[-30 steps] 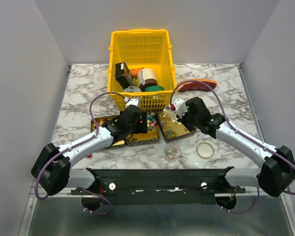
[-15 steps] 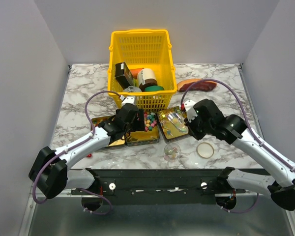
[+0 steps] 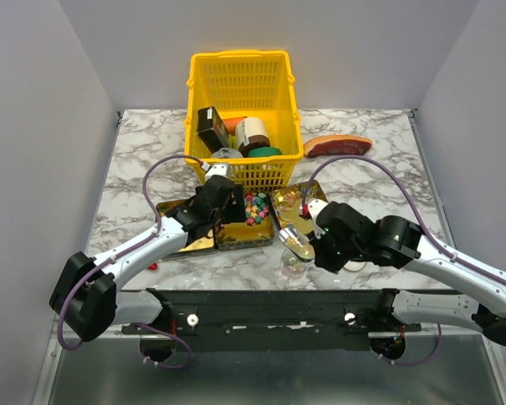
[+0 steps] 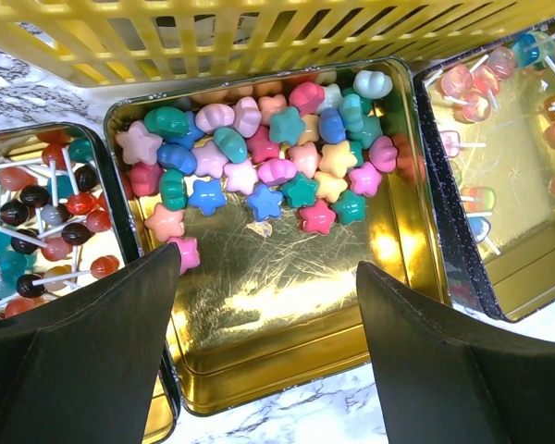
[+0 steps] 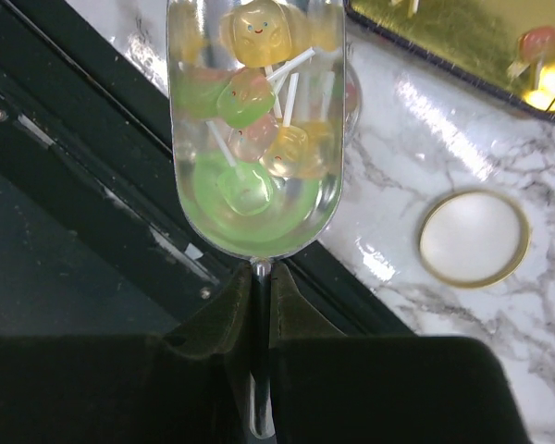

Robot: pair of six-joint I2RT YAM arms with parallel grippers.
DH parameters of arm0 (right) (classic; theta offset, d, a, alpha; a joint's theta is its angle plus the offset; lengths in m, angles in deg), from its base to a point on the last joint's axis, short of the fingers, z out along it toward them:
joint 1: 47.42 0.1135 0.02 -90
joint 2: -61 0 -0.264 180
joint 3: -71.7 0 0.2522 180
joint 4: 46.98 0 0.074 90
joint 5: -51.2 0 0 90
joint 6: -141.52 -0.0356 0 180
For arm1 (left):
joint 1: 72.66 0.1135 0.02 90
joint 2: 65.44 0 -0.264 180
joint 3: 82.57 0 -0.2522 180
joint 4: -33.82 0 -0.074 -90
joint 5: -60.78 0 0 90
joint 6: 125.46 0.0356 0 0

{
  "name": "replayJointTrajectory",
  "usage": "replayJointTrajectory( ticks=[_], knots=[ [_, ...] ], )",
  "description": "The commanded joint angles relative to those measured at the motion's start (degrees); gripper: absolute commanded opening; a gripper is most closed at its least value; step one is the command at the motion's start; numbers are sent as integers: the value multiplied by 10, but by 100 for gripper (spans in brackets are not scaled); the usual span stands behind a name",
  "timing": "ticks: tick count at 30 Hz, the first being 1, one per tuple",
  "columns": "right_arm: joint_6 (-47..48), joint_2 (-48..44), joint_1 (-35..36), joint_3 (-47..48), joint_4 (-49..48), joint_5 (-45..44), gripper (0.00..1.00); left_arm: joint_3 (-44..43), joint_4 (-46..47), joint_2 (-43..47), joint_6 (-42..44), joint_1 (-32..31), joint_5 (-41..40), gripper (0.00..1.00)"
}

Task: Pack the candies
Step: Place the fake candies in the packing bottle.

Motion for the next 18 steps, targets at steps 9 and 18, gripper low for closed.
replayJointTrajectory(
  ticks=[9,18],
  knots=[
    [-166,30,14,6,145,42,1,1,3,0,-1,11,3,88],
    [-163,51,13,-10,154,94,1,3,8,-3,-2,15,12,88]
  ],
)
